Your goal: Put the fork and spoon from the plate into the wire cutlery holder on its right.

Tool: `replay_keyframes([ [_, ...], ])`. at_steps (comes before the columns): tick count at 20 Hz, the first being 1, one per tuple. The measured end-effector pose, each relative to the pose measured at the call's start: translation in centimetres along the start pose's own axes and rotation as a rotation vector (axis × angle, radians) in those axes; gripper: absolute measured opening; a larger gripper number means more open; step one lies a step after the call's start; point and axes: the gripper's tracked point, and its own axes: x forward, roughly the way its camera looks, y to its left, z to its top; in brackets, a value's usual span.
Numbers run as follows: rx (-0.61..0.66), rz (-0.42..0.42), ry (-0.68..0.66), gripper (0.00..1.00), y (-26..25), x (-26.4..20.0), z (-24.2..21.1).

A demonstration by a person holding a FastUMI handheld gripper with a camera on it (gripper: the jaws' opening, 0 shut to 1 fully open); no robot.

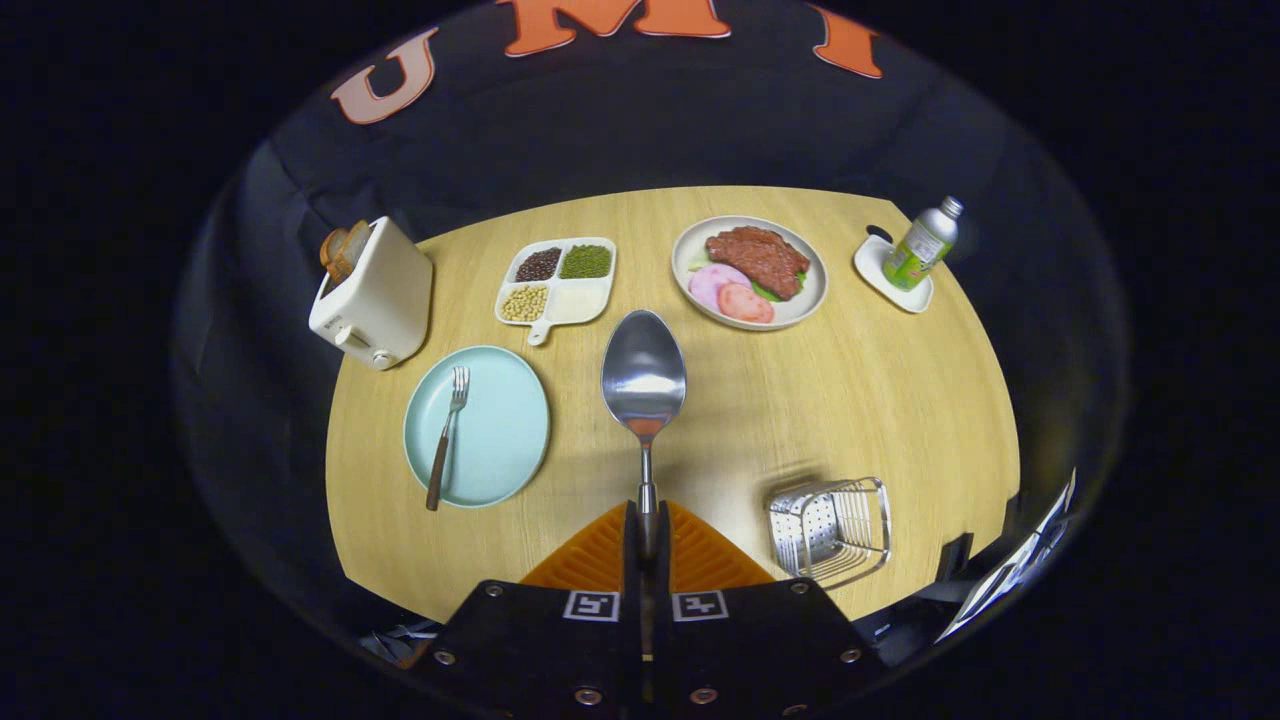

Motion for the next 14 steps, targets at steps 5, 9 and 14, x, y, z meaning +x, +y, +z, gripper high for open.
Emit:
replay_keyframes([
  [5,0.055,-0.050,0.016,0.05,-6.9,-1.5,-2.2],
  [9,0.020,-0.067,0.061,0.05,-10.0,-1.4,-4.2],
  [14,-0.007,-0.074,0.161,0.05,-12.3,-0.2,-7.7],
])
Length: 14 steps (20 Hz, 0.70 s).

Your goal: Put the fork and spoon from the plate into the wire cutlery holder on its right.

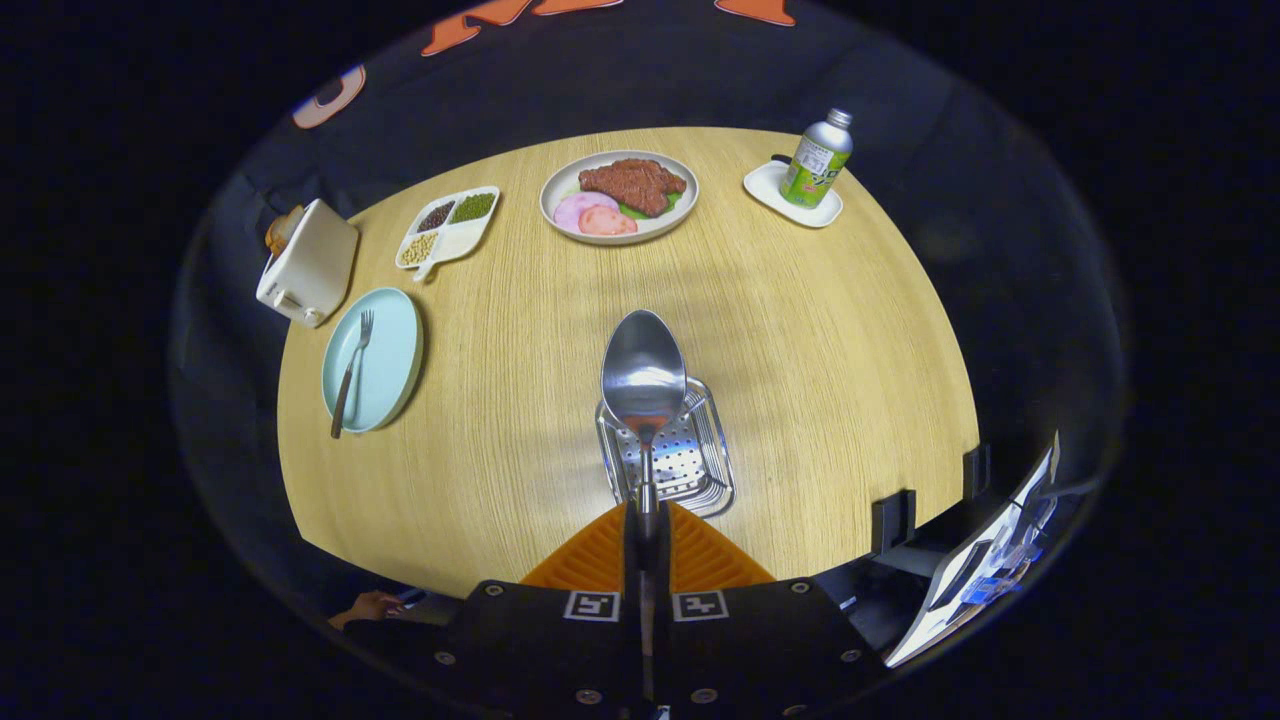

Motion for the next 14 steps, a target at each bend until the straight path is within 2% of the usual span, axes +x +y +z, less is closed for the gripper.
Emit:
replay_keyframes([
  [7,-0.020,0.006,0.084,0.06,-1.5,1.1,-1.9],
  [11,-0.007,0.004,0.086,0.07,-1.9,1.5,-1.1],
  [14,-0.001,0.021,0.055,0.13,-1.8,1.5,0.5],
])
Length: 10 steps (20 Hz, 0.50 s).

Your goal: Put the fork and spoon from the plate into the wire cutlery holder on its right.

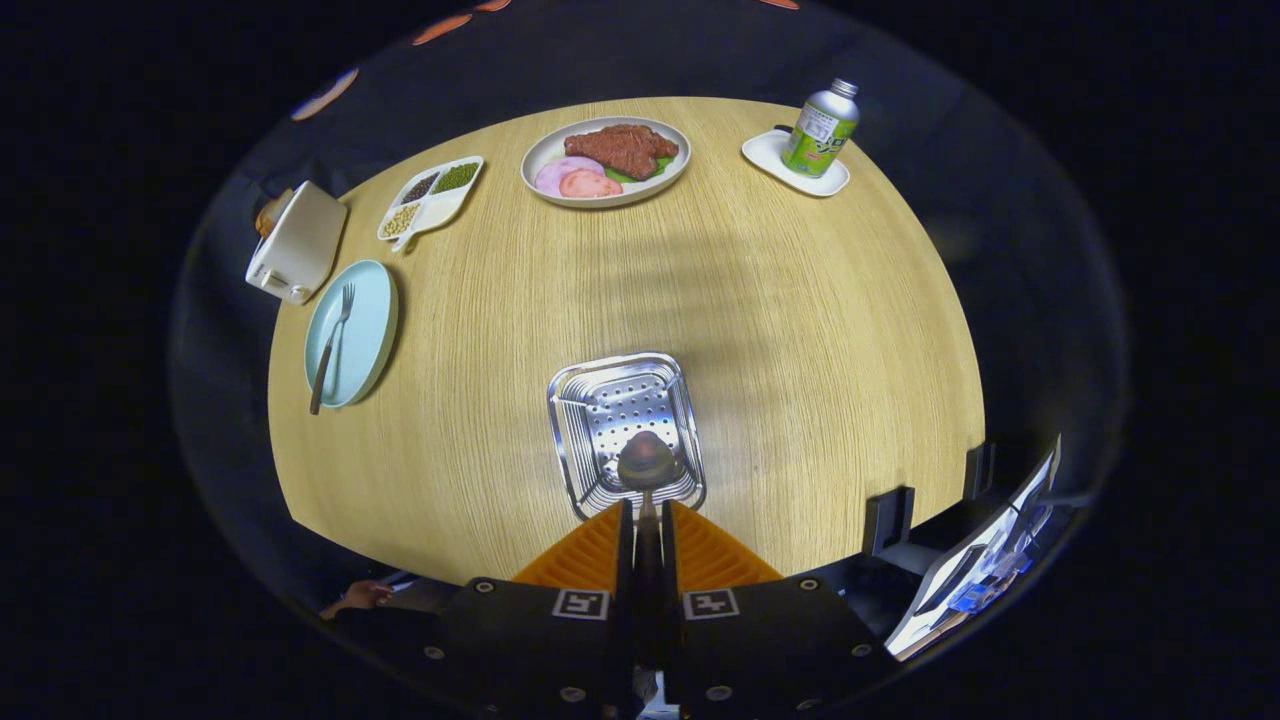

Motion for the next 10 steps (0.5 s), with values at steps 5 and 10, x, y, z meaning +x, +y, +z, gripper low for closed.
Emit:
replay_keyframes([
  [5,0.082,0.043,-0.108,0.15,0.4,-1.3,3.3],
  [10,0.077,0.119,-0.343,0.27,2.7,-4.5,8.1],
])
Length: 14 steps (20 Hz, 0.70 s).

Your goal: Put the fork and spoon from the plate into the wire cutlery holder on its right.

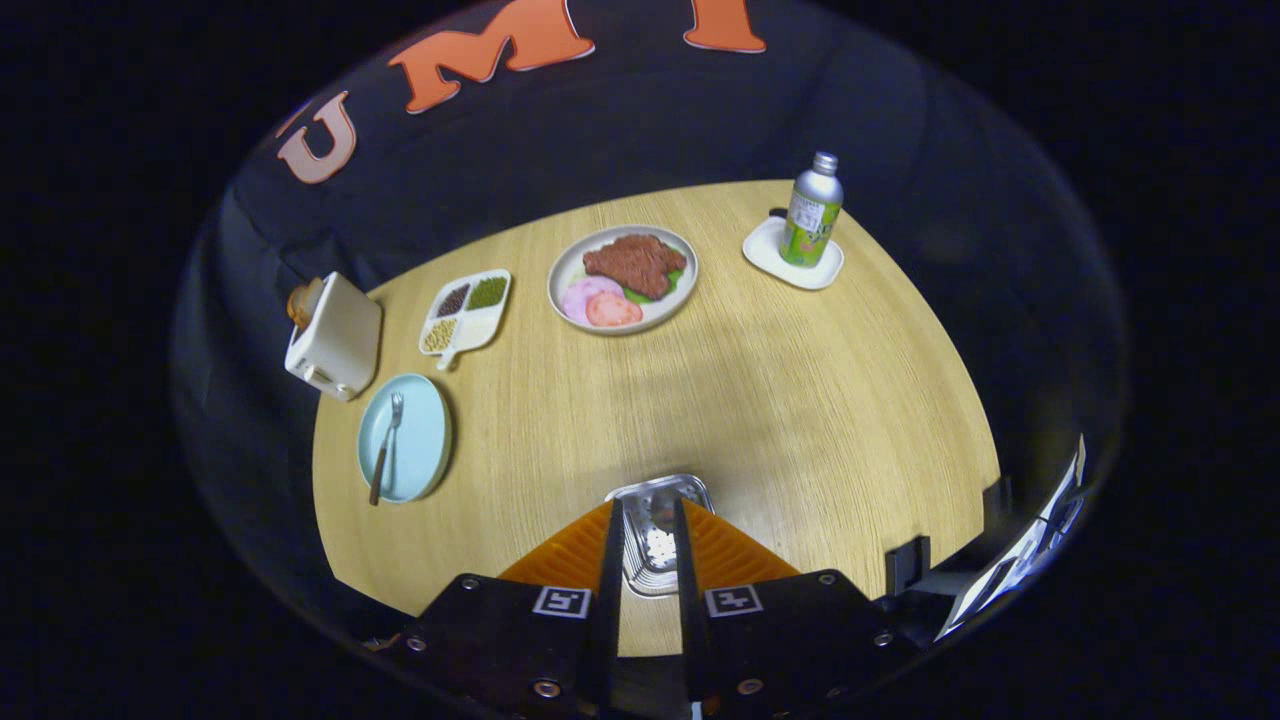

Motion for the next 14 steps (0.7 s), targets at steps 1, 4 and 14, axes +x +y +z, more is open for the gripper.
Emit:
replay_keyframes([
  [1,-0.018,0.020,-0.050,0.30,0.8,-0.5,1.0],
  [4,-0.045,0.056,-0.243,0.48,3.1,-2.2,4.9],
  [14,-0.097,0.025,-0.767,0.83,10.5,-9.2,13.3],
])
